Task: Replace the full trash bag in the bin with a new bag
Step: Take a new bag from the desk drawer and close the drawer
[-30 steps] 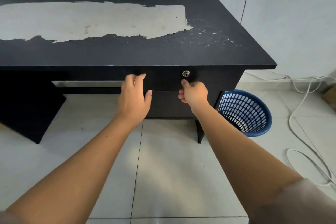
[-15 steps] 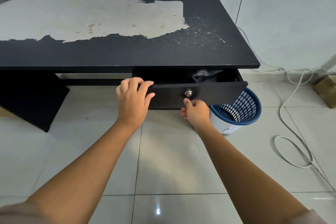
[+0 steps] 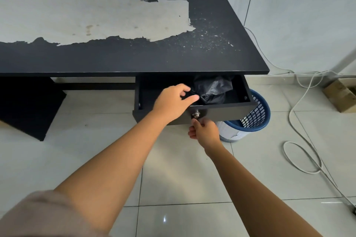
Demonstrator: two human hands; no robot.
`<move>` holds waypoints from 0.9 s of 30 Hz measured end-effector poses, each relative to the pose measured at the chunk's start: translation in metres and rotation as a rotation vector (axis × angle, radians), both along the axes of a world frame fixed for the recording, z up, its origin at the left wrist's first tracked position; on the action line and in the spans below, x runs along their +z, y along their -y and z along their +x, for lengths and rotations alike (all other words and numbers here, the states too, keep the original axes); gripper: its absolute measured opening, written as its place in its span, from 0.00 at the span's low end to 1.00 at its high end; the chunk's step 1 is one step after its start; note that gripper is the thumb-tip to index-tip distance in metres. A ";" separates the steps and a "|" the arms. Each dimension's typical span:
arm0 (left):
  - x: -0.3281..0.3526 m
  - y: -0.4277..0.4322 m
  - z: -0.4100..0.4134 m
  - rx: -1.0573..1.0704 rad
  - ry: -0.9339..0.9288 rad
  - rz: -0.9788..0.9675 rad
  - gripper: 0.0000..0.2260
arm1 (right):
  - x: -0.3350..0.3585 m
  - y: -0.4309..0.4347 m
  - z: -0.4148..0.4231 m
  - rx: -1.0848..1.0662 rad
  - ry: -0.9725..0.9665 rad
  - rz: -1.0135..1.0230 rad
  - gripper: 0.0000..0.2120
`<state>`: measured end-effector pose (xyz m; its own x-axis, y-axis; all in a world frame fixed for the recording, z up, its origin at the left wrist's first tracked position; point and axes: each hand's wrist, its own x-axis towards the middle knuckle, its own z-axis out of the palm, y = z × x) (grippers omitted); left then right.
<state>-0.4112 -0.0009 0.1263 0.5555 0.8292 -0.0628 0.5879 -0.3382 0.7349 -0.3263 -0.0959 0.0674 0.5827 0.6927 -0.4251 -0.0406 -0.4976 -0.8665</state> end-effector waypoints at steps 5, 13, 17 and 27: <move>-0.001 -0.005 0.050 0.077 0.131 -0.276 0.20 | -0.001 0.002 0.007 0.047 -0.003 -0.003 0.09; -0.008 -0.020 0.047 0.231 0.159 -0.352 0.09 | 0.001 0.001 0.012 0.106 -0.016 -0.015 0.07; -0.001 -0.015 0.065 0.160 0.130 -0.545 0.17 | 0.000 0.001 0.014 0.127 0.008 -0.021 0.08; -0.002 -0.021 0.072 0.331 0.272 -0.637 0.39 | 0.000 0.000 0.015 0.143 0.016 -0.025 0.08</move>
